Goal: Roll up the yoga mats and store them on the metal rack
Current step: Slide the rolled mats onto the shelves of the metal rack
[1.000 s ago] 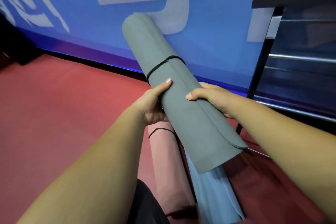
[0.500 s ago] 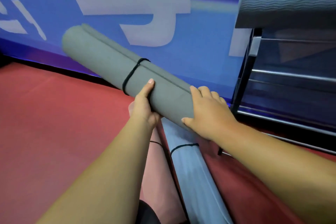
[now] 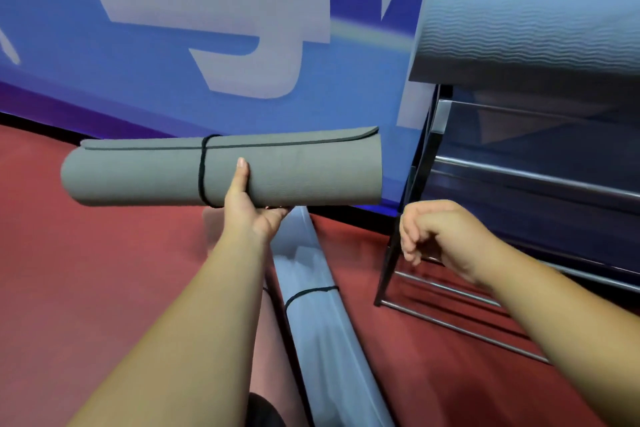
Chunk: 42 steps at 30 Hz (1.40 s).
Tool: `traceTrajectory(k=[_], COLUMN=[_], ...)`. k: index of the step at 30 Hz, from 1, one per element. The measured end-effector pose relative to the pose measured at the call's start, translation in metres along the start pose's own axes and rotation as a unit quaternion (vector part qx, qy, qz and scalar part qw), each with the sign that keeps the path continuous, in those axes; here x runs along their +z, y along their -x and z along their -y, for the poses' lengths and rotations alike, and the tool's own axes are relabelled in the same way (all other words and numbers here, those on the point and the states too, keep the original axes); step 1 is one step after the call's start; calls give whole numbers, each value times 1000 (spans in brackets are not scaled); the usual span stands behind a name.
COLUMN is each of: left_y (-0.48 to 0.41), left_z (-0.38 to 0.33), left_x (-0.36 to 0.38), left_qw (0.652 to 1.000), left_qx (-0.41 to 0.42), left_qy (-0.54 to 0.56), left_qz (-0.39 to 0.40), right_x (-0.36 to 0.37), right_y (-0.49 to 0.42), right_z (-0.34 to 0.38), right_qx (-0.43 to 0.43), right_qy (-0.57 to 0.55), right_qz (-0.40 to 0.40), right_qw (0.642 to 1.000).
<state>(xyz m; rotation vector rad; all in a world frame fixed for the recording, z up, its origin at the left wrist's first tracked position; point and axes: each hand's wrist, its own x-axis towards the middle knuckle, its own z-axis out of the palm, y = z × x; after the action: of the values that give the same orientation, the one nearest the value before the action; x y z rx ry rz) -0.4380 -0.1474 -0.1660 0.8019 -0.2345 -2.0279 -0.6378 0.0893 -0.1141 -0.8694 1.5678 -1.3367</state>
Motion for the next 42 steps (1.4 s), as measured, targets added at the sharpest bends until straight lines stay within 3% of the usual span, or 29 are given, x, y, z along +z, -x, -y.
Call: traceTrajectory(k=[9,32,42], left_y=[-15,-6,-1], left_z=[42,47,59], left_x=[18,41,47], left_qw=[999,997,997], left_qx=[-28,-7,-34], left_qy=[-17,22,35], left_qz=[39,74,53], right_x=[-57,-48,-38], right_y=[-12,-30,-29], right_z=[-23,-10,-4], right_qx=[67,38,45], right_qy=[-109,-106,-104], right_qz=[-197,-152,-174], right_qw=[972,982,978])
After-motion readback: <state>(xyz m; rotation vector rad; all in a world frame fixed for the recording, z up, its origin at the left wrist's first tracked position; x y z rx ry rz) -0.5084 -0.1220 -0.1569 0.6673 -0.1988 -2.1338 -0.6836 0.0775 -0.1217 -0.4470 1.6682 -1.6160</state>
